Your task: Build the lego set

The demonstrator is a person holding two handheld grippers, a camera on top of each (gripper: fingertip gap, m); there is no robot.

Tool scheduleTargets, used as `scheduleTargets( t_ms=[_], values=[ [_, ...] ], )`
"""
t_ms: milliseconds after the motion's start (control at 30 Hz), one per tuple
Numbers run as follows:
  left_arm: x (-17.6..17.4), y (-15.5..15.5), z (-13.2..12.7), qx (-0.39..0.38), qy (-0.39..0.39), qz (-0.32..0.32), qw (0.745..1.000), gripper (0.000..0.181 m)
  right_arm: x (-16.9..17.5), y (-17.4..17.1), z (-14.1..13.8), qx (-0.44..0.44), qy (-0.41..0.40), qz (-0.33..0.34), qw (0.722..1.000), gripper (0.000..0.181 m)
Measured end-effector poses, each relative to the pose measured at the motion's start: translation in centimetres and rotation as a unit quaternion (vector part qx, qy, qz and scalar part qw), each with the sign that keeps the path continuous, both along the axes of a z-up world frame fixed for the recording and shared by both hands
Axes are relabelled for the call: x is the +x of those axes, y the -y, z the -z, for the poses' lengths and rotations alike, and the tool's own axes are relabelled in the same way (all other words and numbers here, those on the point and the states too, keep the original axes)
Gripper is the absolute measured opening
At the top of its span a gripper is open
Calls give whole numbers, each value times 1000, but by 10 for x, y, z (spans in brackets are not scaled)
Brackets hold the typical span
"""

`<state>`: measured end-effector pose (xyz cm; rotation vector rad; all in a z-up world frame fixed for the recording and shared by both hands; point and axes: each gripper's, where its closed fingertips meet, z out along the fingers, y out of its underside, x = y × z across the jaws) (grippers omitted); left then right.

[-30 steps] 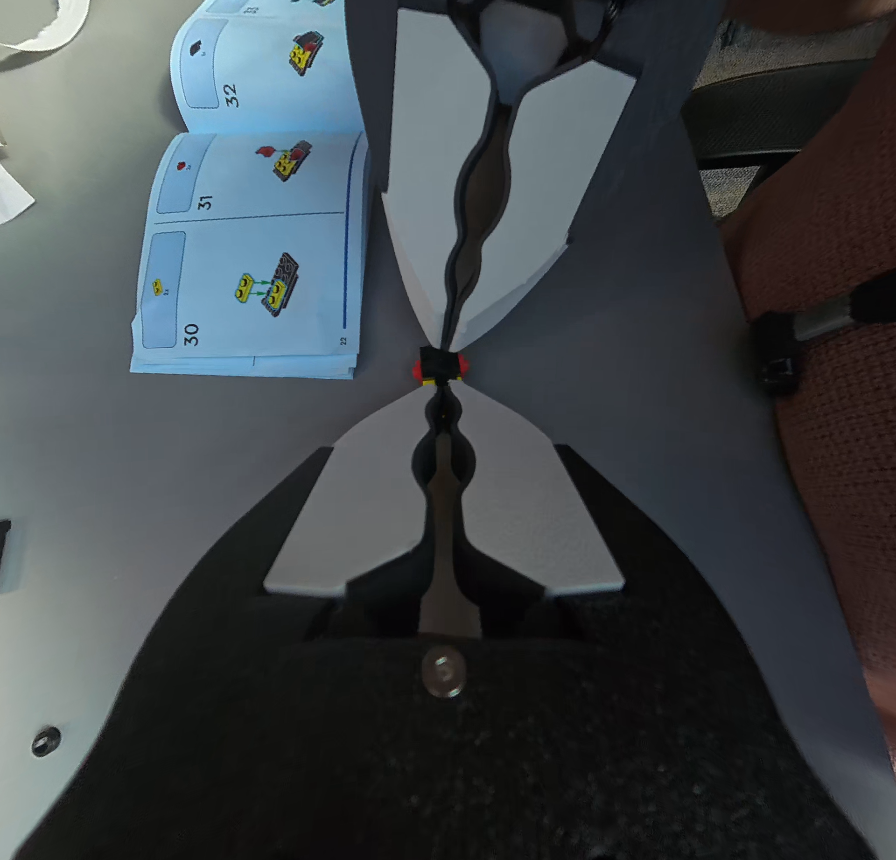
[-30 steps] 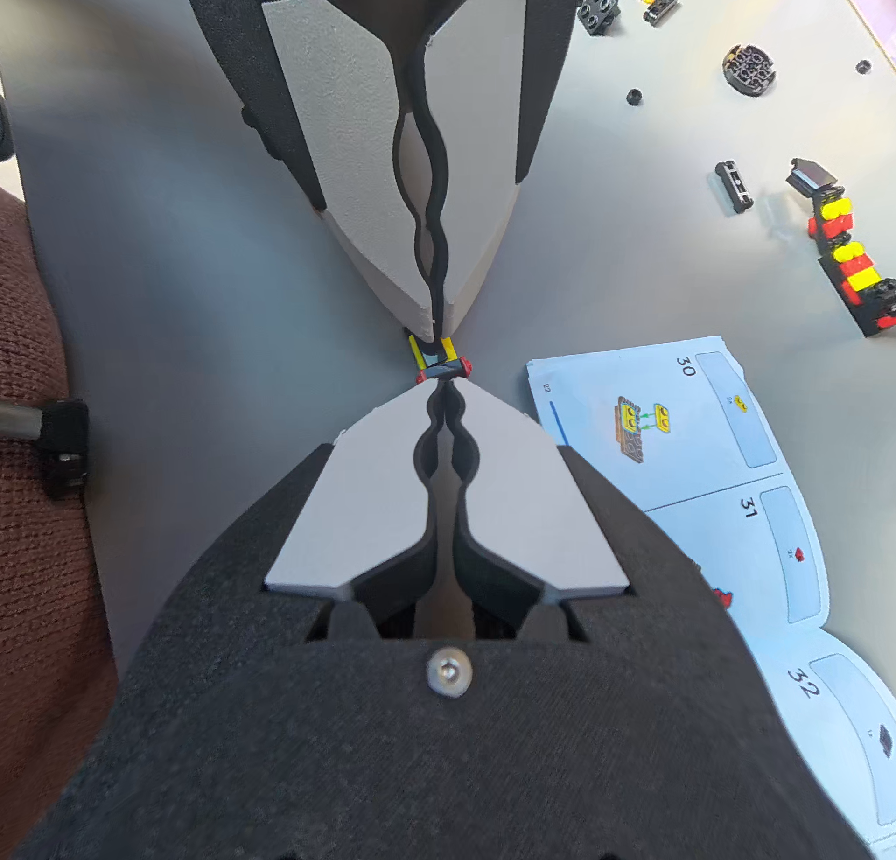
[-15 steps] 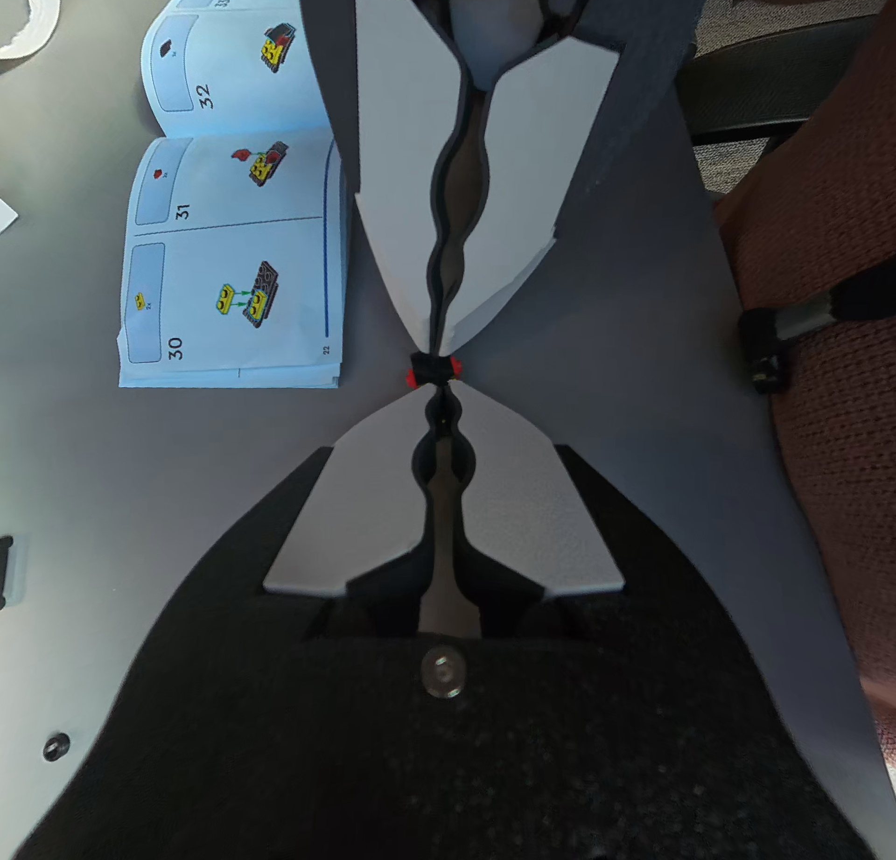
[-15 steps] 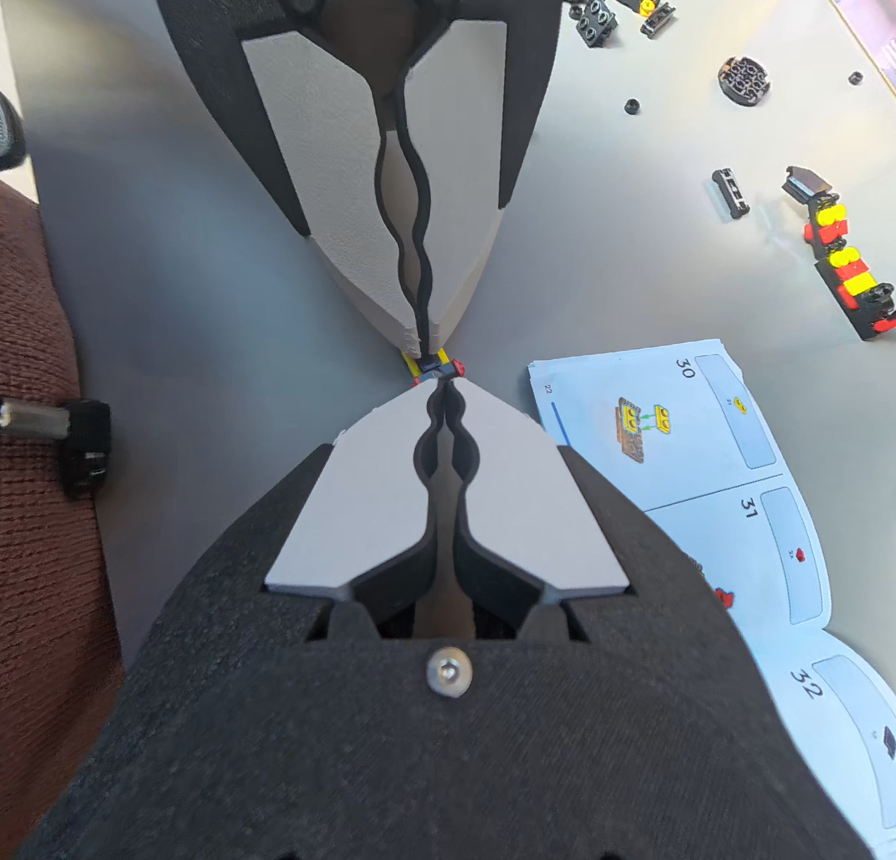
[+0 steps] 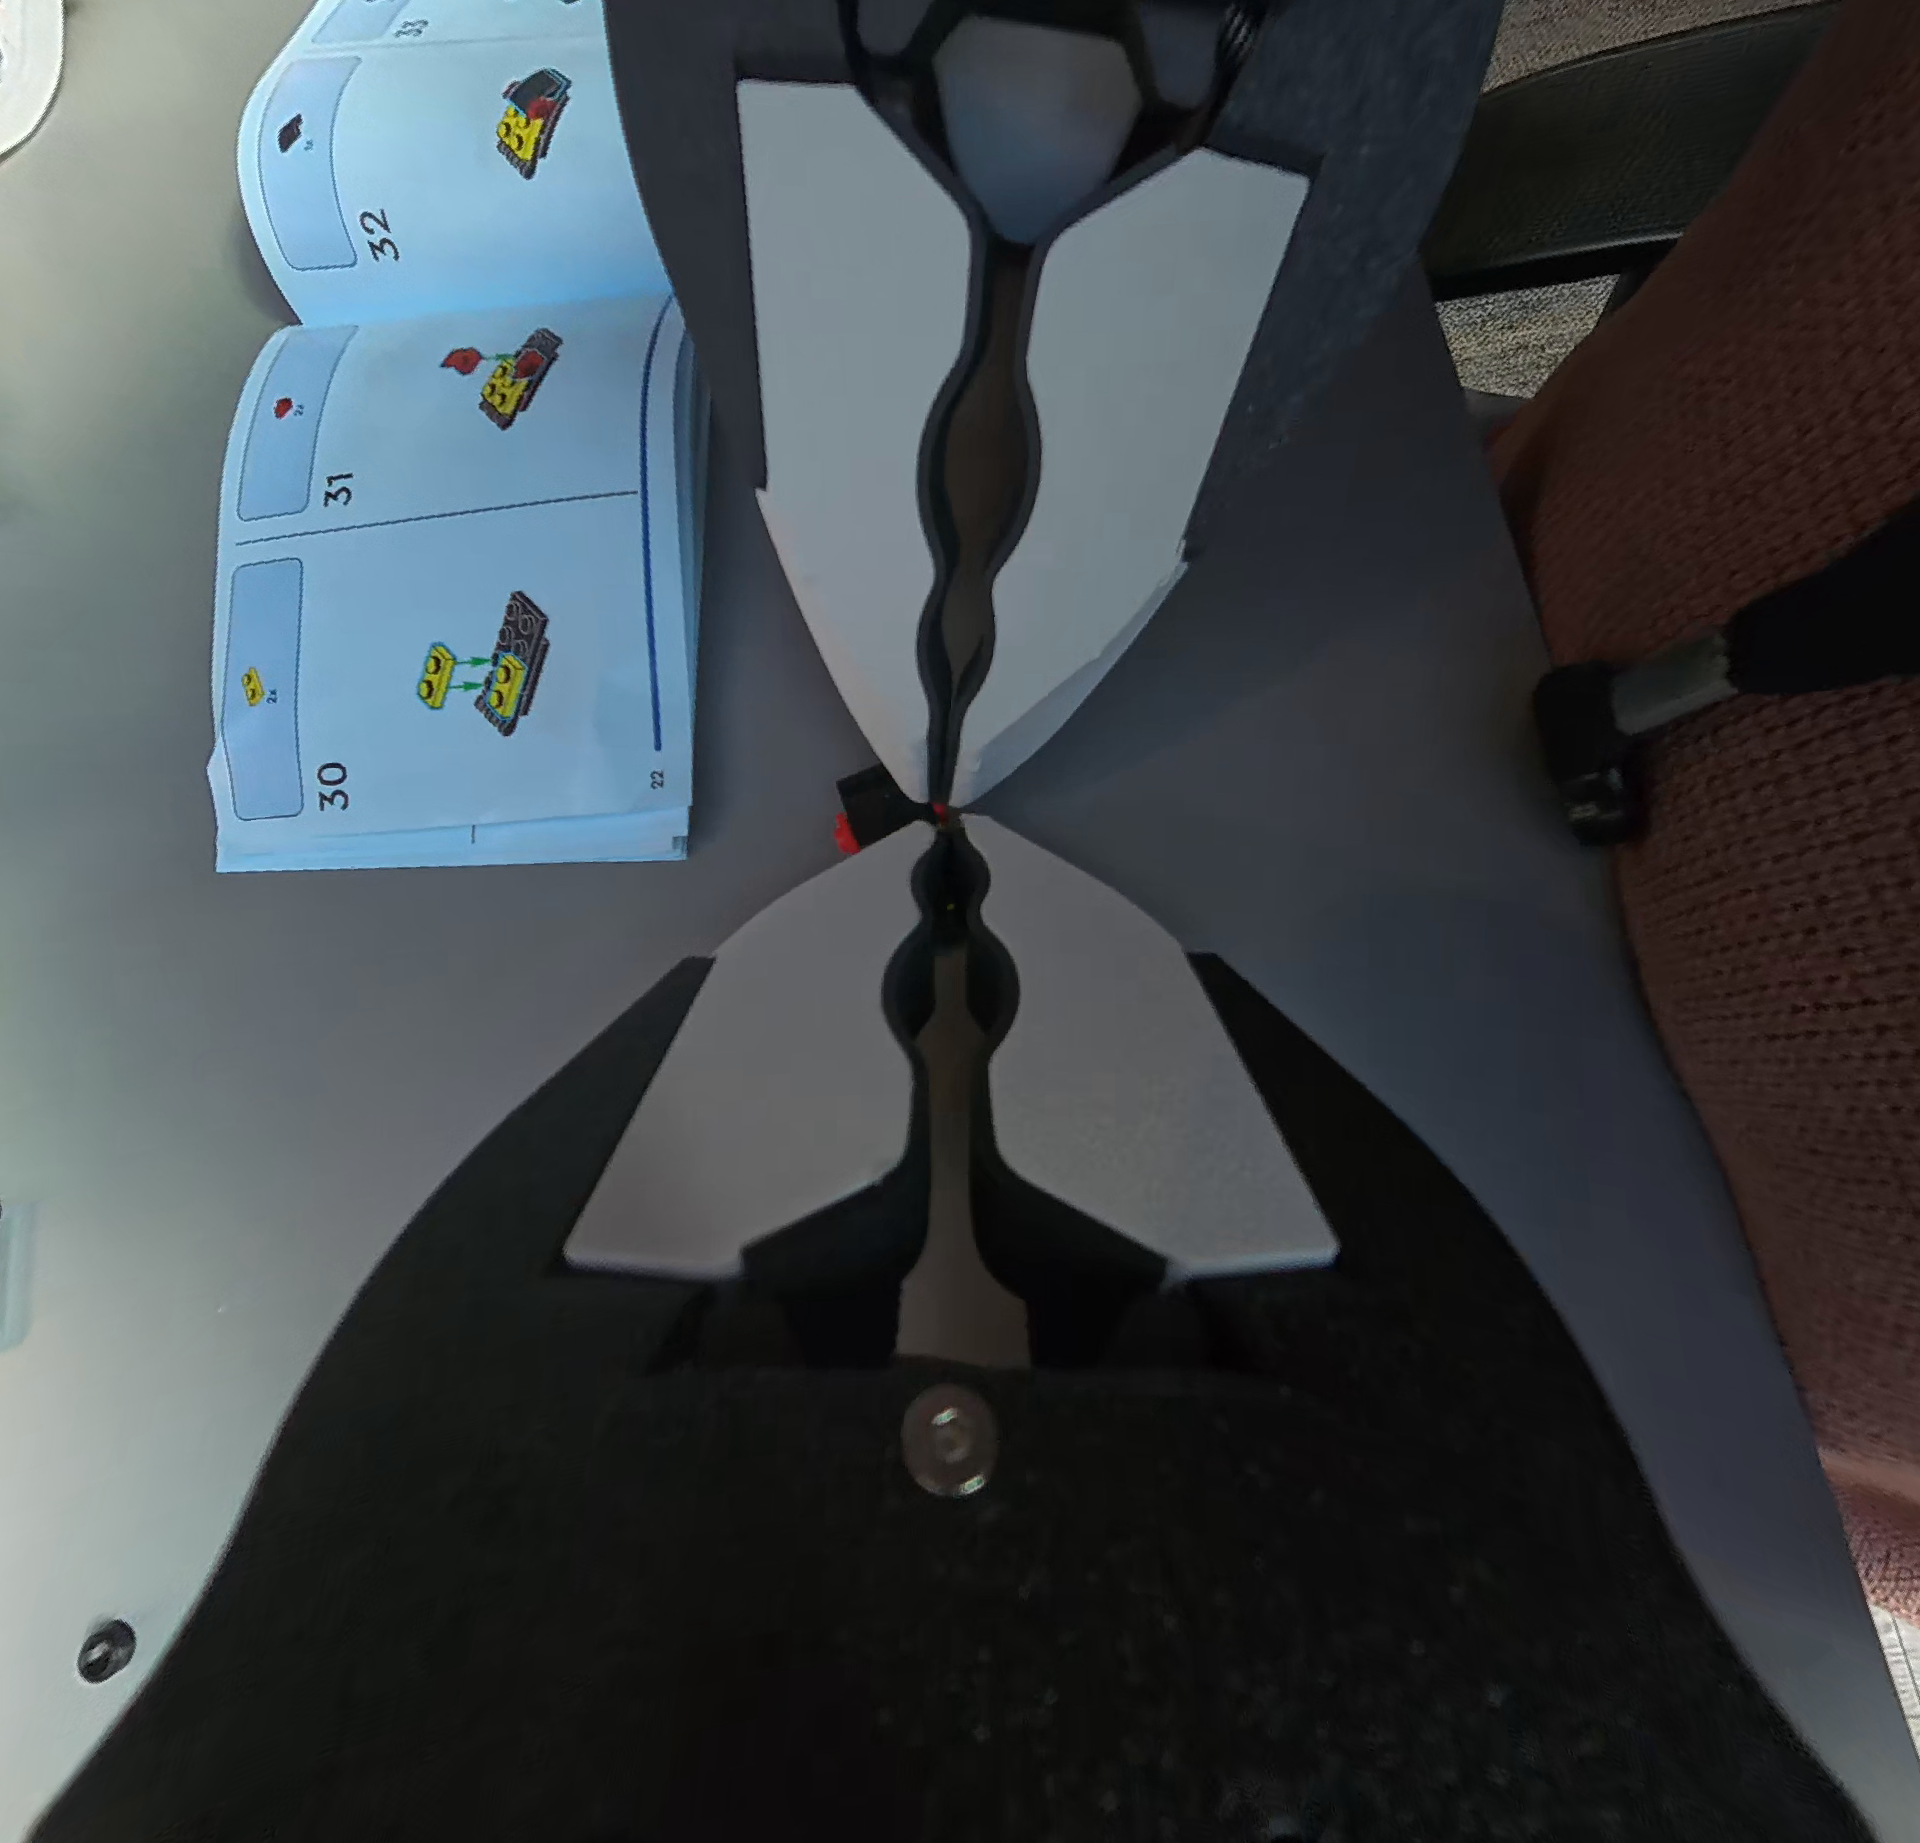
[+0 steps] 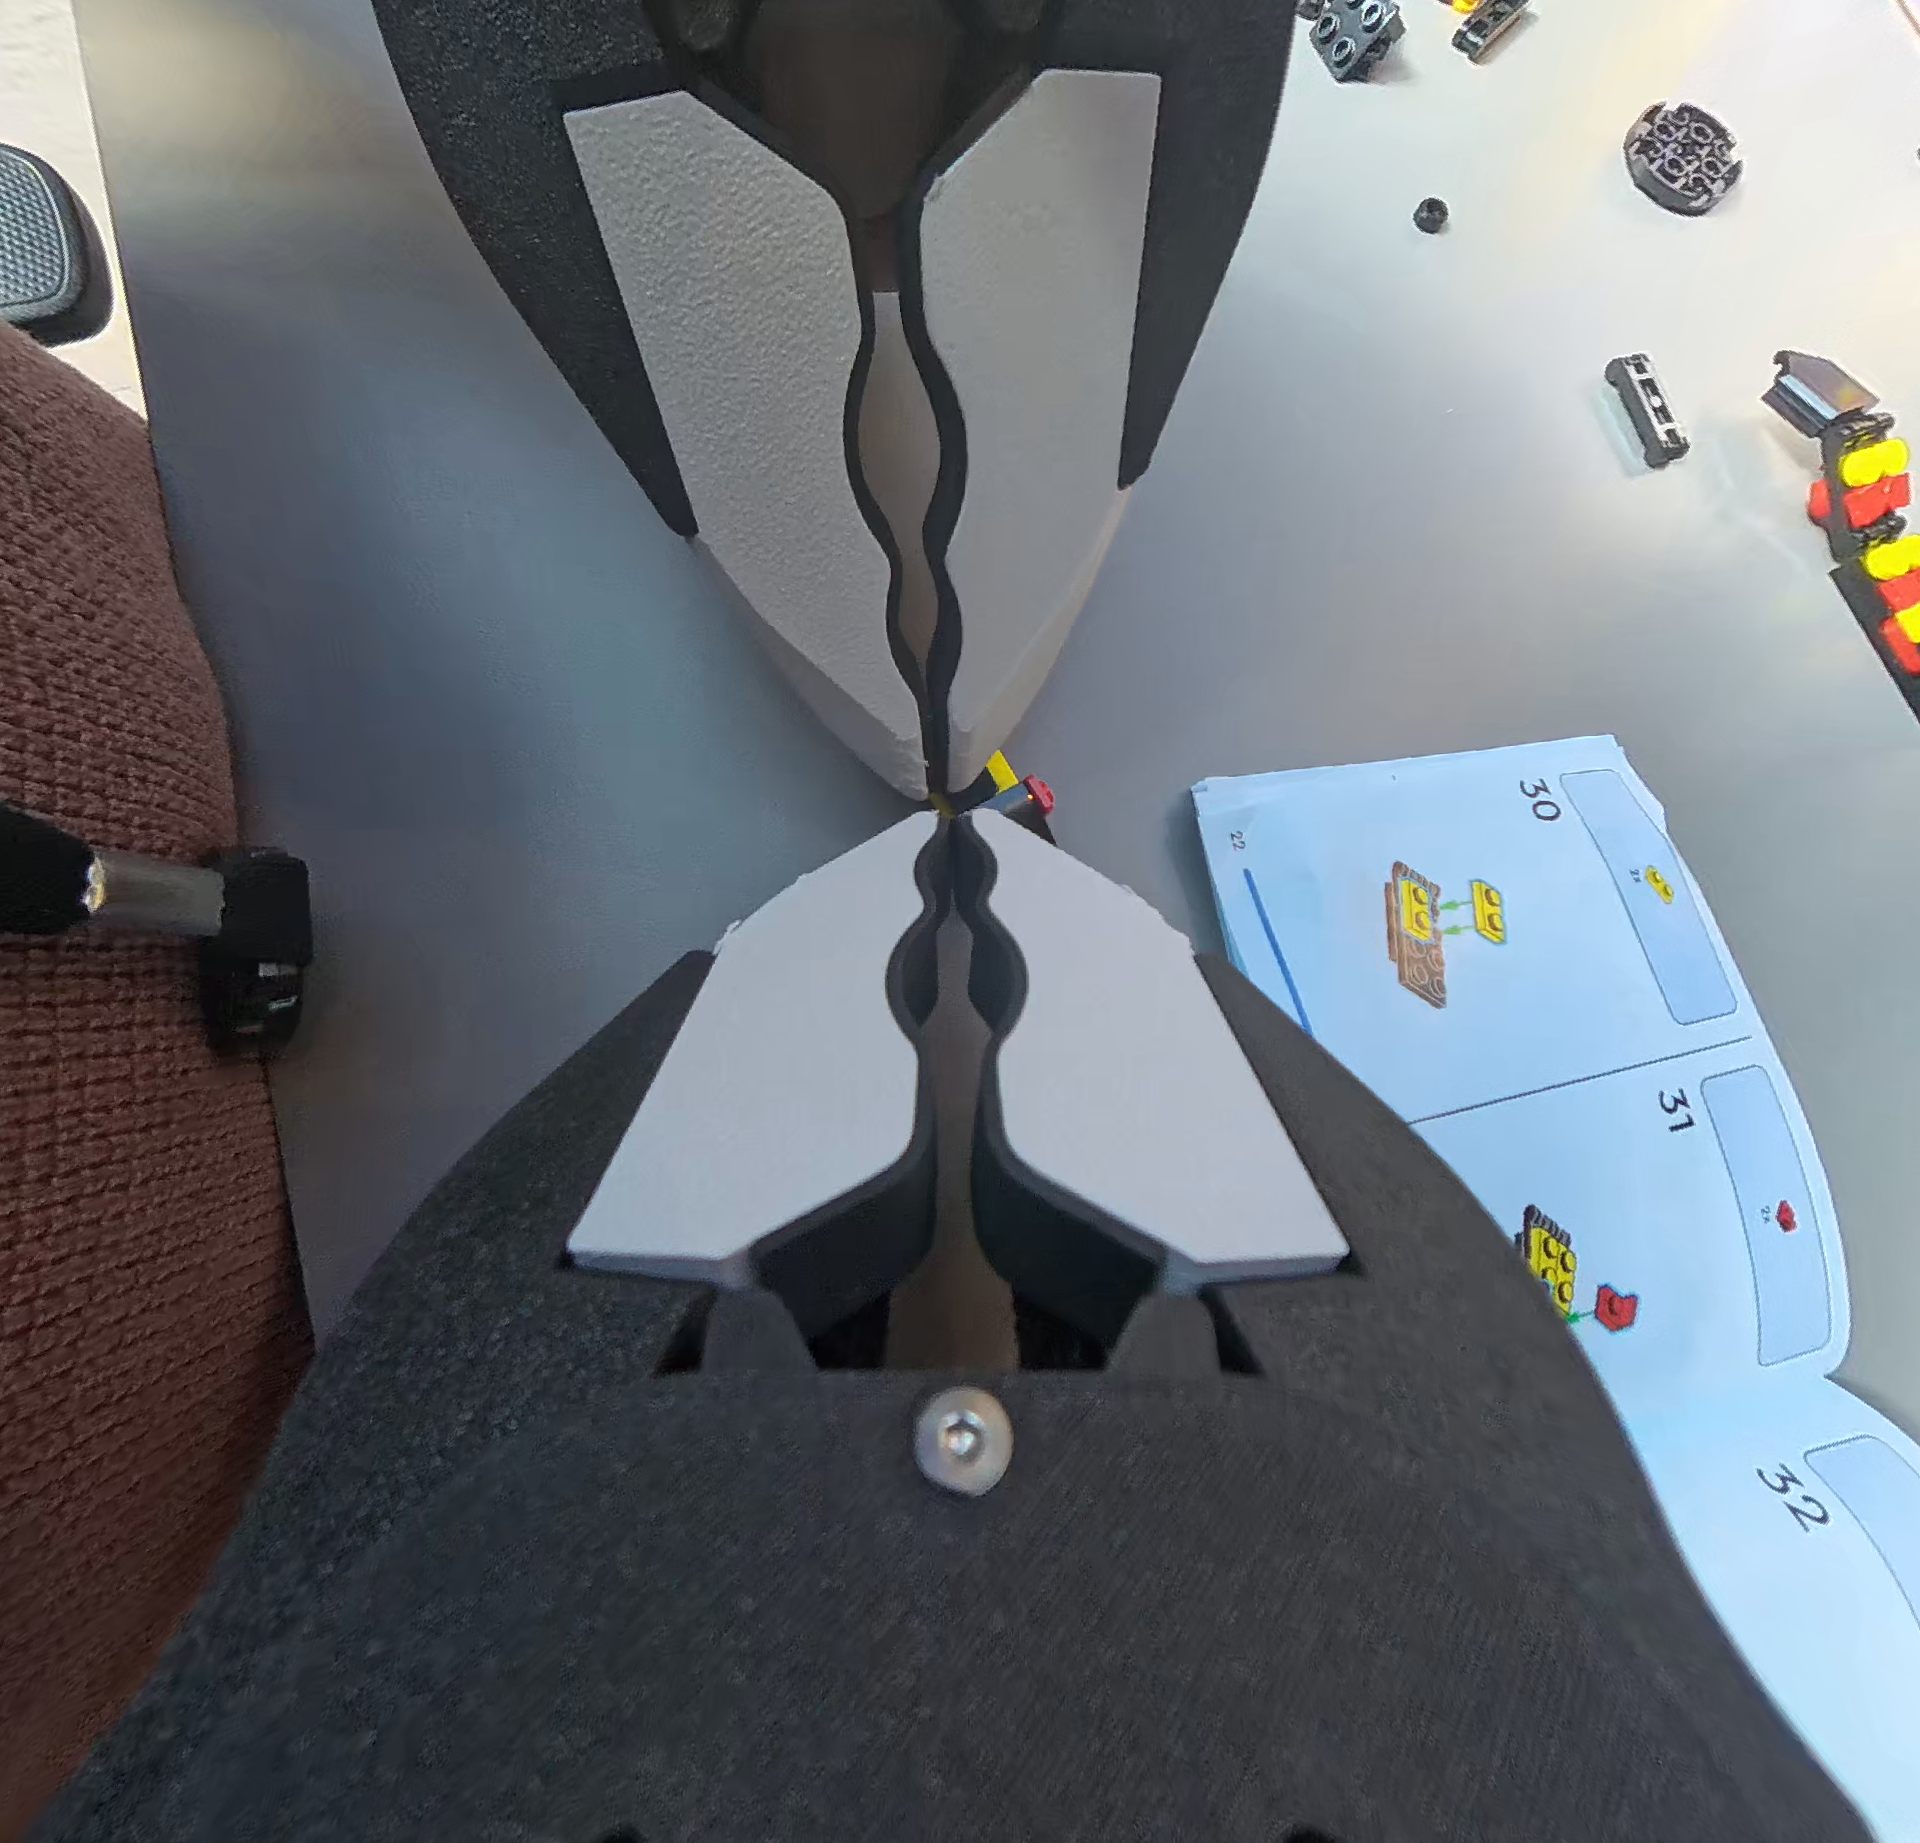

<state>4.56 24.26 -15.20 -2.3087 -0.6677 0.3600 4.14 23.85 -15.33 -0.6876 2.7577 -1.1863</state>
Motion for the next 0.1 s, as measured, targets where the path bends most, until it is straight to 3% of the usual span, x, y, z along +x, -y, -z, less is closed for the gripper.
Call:
scheduleTargets(
  t_ms=[100],
  values=[
    [1, -1, 0, 2, 0, 1, 1000, 0, 0, 0, 0, 0, 5, 0, 1000, 0]
  ],
)
